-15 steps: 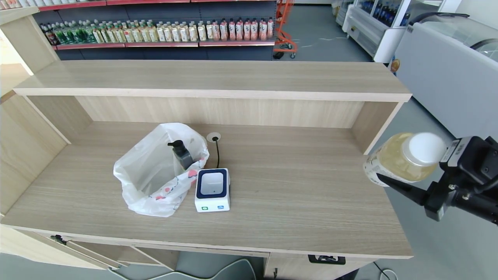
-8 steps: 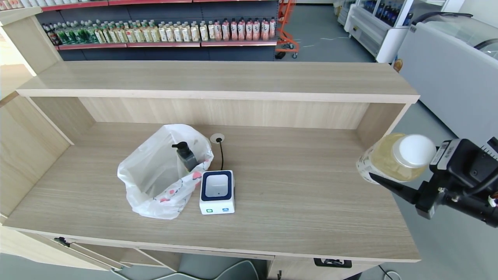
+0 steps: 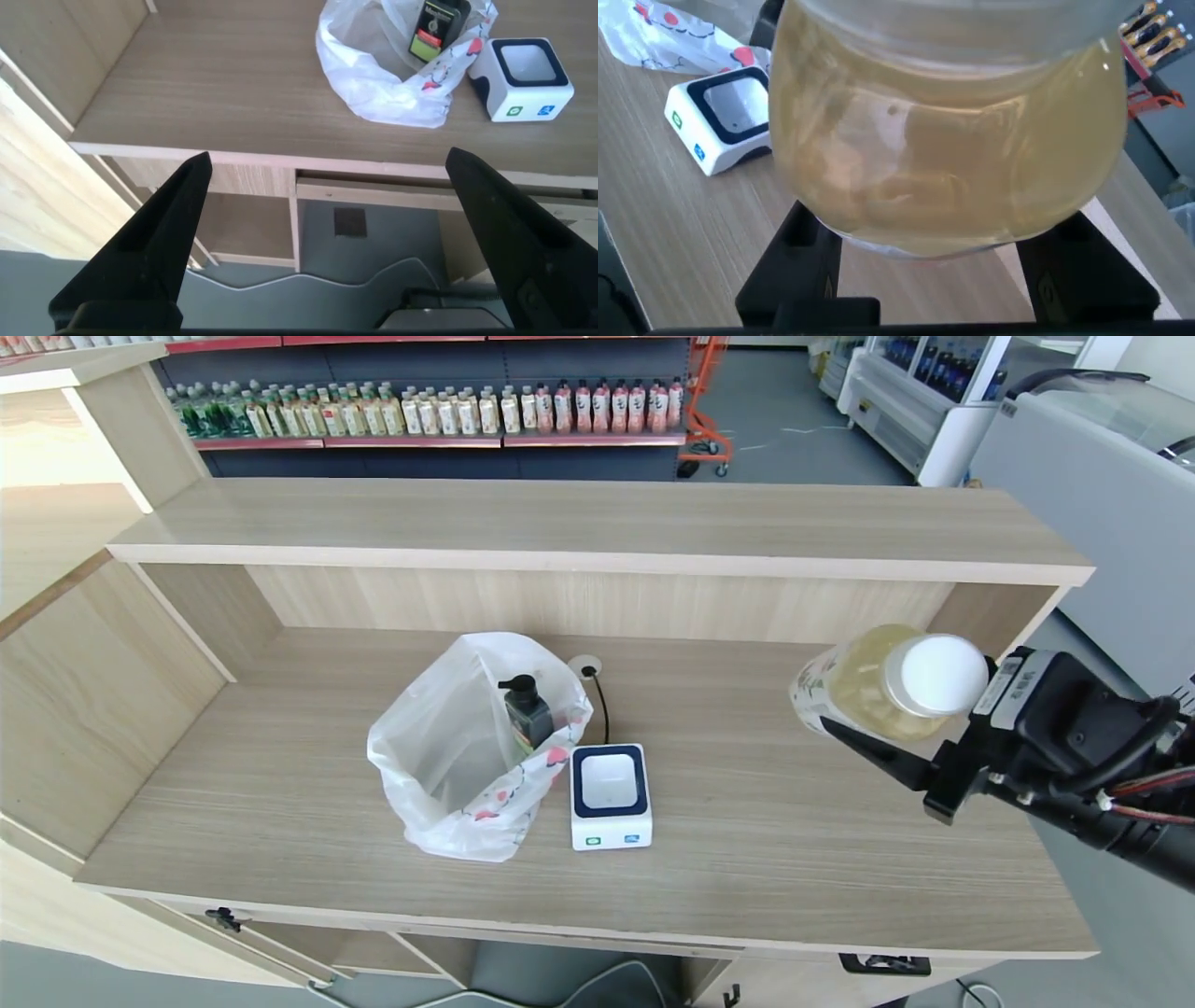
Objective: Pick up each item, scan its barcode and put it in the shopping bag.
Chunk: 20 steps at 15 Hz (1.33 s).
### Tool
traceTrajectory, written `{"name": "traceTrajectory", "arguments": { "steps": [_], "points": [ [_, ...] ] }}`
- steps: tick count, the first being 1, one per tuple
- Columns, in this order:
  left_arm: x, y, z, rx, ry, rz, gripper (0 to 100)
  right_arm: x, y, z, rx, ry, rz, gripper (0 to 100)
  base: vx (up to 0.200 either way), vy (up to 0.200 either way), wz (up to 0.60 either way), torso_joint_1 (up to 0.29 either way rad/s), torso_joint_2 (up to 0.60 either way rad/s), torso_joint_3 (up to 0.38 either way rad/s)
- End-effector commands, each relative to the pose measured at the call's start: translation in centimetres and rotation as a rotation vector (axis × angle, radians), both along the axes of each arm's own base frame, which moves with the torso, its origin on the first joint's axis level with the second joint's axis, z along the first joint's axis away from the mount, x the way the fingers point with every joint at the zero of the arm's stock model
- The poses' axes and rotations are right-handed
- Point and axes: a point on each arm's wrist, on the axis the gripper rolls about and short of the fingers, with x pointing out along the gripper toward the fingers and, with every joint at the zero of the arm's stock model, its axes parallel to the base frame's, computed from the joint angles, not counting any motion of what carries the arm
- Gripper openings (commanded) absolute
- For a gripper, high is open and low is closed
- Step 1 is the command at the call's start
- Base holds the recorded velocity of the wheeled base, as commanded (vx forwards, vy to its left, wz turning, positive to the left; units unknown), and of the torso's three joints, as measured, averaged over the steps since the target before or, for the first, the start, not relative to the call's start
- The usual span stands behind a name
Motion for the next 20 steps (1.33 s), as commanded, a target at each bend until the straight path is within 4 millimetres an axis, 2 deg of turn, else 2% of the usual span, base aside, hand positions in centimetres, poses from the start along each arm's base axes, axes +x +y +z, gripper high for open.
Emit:
{"name": "traceTrajectory", "arguments": {
  "steps": [1,3,5,8,13,16,20],
  "points": [
    [0.0,0.0,0.0,0.0,0.001,0.0,100,3.4,1.7,-2.8,-0.011,0.016,0.065,0,0.0,0.2,0.0,-0.002,0.0,0.002],
    [0.0,0.0,0.0,0.0,0.001,0.0,100,4.7,2.3,-3.8,-0.012,0.012,0.113,0,0.0,0.2,0.0,0.005,0.0,-0.002],
    [0.0,0.0,0.0,-0.001,0.001,0.0,100,5.5,2.7,-5.0,-0.026,0.048,0.128,0,0.0,0.0,0.0,0.0,0.0,0.0],
    [0.0,0.0,0.0,-0.001,0.002,0.0,100,6.3,3.0,-5.6,-0.019,0.023,0.171,0,0.0,0.0,0.0,0.0,0.0,0.0],
    [0.0,0.0,0.0,-0.001,0.002,0.0,100,8.0,2.3,-7.2,-0.012,0.006,0.148,0,0.0,0.0,0.0,0.0,0.0,0.0],
    [0.0,0.0,0.0,-0.001,0.002,0.0,100,9.5,2.9,-9.2,-0.008,-0.008,0.173,0,0.0,0.0,0.0,0.0,0.0,0.0],
    [0.0,0.0,0.0,-0.001,0.001,0.0,100,10.3,3.4,-11.7,-0.027,0.039,0.182,0,0.0,0.0,0.0,0.0,0.0,0.0]
  ]
}}
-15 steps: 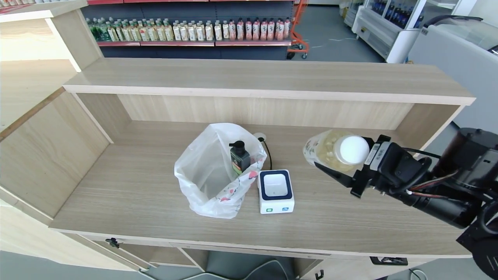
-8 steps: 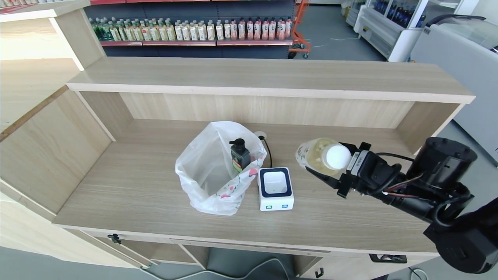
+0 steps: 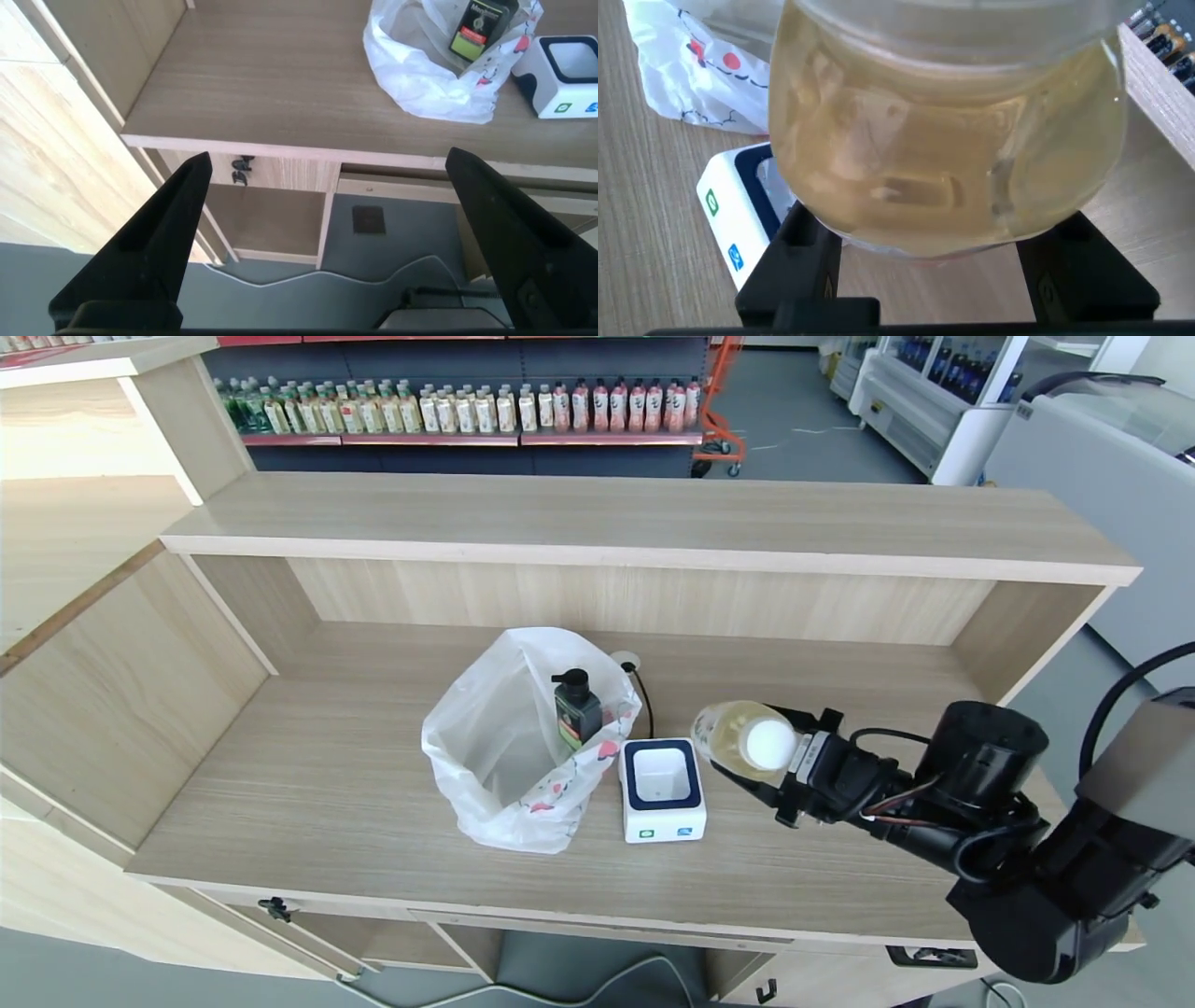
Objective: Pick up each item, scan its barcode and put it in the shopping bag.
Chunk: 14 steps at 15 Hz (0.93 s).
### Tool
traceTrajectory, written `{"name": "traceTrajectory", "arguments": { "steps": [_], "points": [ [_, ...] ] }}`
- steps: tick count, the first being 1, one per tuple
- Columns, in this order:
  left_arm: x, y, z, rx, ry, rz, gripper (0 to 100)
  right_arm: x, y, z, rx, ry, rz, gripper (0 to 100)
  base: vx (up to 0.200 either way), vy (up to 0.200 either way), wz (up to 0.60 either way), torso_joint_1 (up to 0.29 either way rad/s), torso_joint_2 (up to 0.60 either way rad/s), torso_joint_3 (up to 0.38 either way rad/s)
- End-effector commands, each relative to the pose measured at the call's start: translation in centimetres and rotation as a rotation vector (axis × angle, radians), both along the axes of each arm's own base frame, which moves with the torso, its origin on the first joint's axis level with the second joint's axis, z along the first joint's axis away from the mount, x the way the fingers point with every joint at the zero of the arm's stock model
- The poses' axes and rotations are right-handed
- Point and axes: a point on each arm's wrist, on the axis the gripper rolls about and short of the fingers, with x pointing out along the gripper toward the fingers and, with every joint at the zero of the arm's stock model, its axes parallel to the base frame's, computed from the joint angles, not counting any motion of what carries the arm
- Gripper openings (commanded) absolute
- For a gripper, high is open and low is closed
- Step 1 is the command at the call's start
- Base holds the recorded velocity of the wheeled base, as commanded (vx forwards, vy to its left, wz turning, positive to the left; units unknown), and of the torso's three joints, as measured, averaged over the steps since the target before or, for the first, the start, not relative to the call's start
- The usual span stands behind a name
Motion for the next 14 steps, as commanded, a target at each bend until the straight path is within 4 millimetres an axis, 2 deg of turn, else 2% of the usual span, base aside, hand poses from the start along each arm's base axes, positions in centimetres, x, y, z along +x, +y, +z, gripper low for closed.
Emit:
{"name": "traceTrajectory", "arguments": {
  "steps": [1,8,14],
  "points": [
    [0.0,0.0,0.0,0.0,0.002,0.0,100,0.5,0.3,-1.8,-0.02,0.049,0.005,0,0.0,0.0,0.0,0.0,0.0,0.0],
    [0.0,0.0,0.0,0.0,0.002,0.0,100,2.5,2.1,-1.7,0.0,-0.007,0.095,0,0.0,0.0,0.0,0.0,0.0,0.0],
    [0.0,0.0,0.0,0.0,0.002,0.0,100,3.0,2.3,-2.3,-0.007,-0.005,0.138,0,0.0,0.0,0.0,0.0,0.0,0.0]
  ]
}}
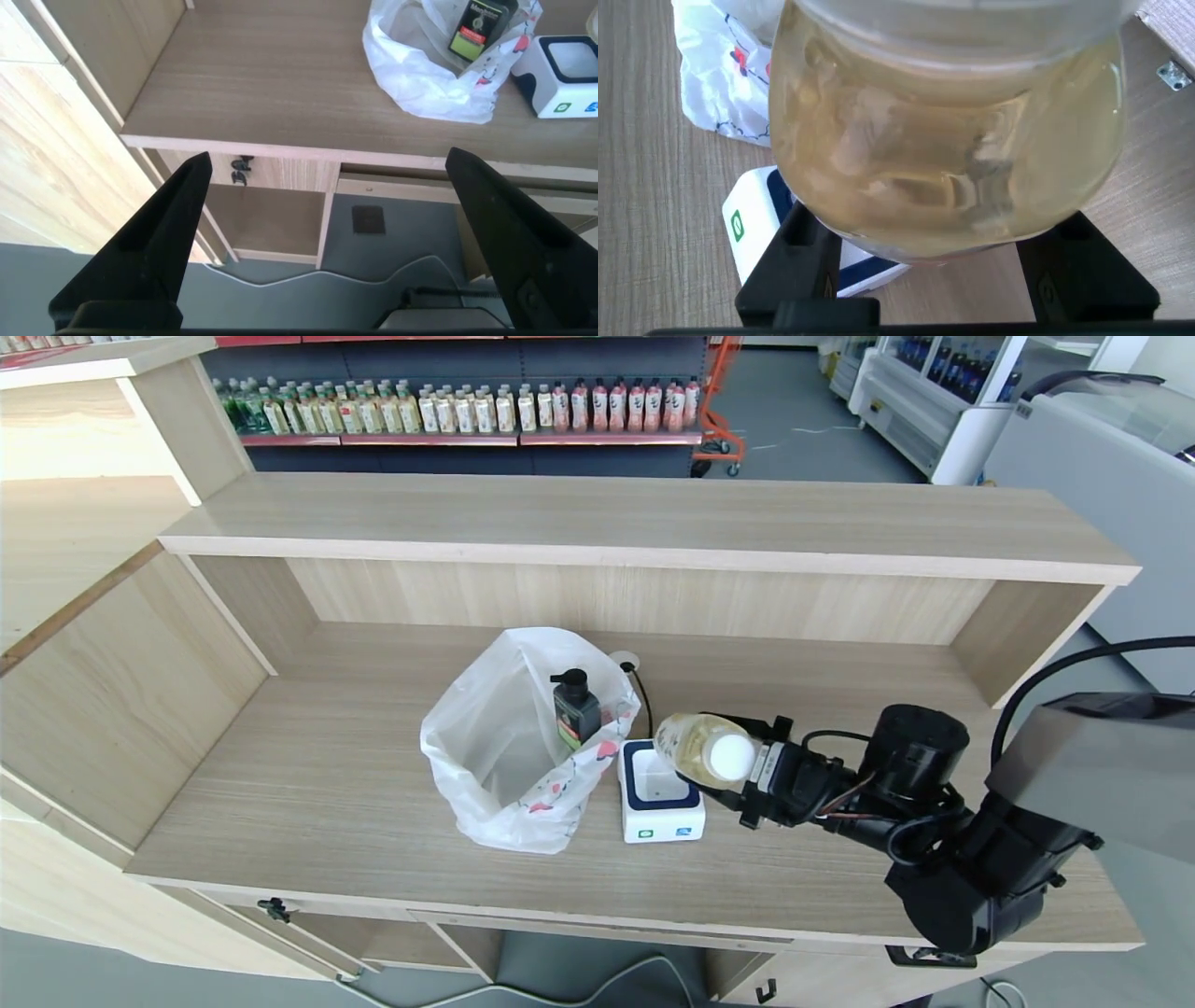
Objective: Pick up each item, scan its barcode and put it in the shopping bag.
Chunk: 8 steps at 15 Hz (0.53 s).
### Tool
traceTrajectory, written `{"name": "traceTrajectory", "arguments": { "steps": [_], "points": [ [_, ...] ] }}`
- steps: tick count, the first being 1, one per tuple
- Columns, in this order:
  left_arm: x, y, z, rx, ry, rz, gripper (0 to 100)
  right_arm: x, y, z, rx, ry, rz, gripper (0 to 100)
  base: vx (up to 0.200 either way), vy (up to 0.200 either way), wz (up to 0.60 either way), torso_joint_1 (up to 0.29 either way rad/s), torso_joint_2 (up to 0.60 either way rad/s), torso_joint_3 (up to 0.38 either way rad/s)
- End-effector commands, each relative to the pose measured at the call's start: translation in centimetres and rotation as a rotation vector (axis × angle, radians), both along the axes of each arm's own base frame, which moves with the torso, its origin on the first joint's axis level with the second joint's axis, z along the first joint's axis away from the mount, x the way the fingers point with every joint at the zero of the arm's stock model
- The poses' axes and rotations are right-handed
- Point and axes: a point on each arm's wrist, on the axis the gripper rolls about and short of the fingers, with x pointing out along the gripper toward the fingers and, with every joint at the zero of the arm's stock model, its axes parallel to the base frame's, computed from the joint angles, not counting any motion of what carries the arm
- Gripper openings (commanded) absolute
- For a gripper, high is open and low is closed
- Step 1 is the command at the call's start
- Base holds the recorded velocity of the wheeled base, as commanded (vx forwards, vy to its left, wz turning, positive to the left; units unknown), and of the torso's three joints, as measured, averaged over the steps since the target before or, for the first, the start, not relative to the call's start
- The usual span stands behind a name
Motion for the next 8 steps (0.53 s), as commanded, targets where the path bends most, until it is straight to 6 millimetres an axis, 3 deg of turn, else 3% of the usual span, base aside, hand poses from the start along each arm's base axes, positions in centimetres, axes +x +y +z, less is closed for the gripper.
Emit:
{"name": "traceTrajectory", "arguments": {
  "steps": [1,8],
  "points": [
    [0.0,0.0,0.0,0.0,0.002,0.0,100,0.1,0.1,-0.3,-0.003,0.006,0.002,0,0.0,0.0,0.0,0.0,0.0,0.0],
    [0.0,0.0,0.0,0.0,0.002,0.0,100,1.0,0.3,-1.3,-0.009,0.01,0.057,0,0.0,0.0,0.0,0.0,0.0,0.0]
  ]
}}
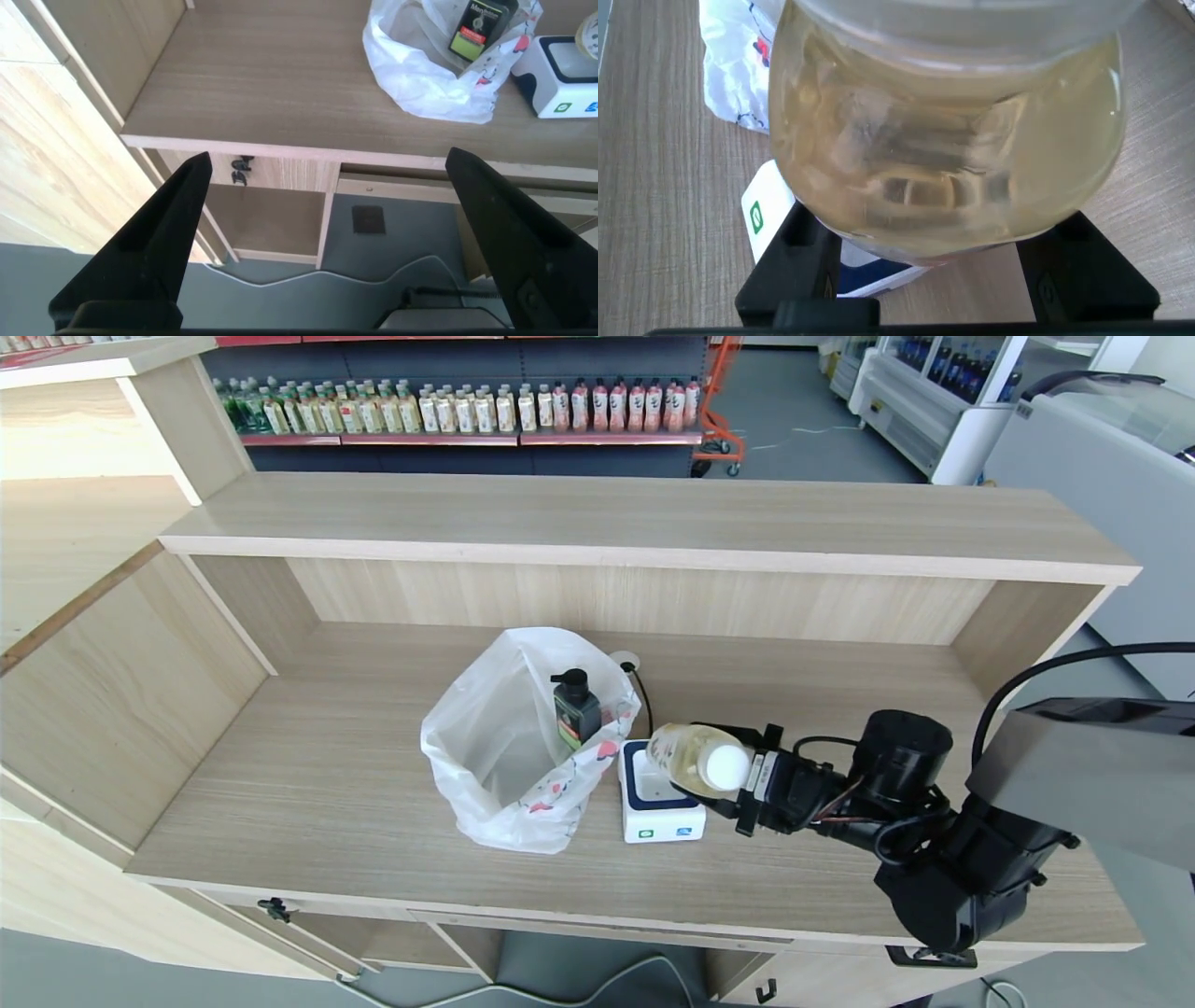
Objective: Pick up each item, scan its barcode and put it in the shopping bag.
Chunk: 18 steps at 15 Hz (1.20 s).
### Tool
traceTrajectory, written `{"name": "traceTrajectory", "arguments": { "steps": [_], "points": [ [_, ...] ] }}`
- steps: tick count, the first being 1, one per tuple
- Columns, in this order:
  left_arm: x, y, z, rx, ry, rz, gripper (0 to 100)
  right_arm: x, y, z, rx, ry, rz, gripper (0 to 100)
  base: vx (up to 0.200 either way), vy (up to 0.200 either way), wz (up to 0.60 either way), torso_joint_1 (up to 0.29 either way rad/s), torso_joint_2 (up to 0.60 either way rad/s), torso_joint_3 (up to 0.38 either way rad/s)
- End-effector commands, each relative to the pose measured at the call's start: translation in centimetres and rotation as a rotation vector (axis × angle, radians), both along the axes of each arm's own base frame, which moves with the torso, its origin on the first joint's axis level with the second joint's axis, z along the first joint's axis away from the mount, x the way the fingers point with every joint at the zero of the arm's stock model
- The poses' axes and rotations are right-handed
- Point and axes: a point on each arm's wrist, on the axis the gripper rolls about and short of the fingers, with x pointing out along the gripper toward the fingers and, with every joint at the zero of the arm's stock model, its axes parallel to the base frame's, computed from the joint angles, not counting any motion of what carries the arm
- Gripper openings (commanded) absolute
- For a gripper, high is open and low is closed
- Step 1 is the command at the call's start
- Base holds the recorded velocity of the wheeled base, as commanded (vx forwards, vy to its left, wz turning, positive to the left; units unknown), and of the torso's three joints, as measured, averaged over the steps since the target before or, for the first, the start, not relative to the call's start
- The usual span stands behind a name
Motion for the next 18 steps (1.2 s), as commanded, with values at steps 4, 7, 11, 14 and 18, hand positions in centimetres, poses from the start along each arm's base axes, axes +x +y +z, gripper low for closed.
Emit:
{"name": "traceTrajectory", "arguments": {
  "steps": [4,7,11,14,18],
  "points": [
    [0.0,0.0,0.0,0.001,0.001,0.0,100,1.1,0.4,-0.4,0.004,-0.019,0.039,0,0.0,0.0,0.0,0.0,0.0,0.0],
    [0.0,0.0,0.0,0.001,0.002,0.0,100,1.3,0.5,-0.5,0.004,-0.022,0.048,0,0.0,0.0,0.0,0.0,0.0,0.0],
    [0.0,0.0,0.0,0.001,0.002,0.0,100,1.6,0.7,-0.6,0.006,-0.028,0.068,0,0.0,0.0,0.0,0.0,0.0,0.0],
    [0.0,0.0,0.0,0.0,0.002,0.0,100,1.8,0.7,-0.9,0.004,-0.022,0.071,0,0.0,0.0,0.0,0.0,0.0,0.0],
    [0.0,0.0,0.0,0.001,0.001,0.0,100,1.9,0.6,-1.2,0.001,-0.017,0.073,0,0.0,0.0,0.0,0.0,0.0,0.0]
  ]
}}
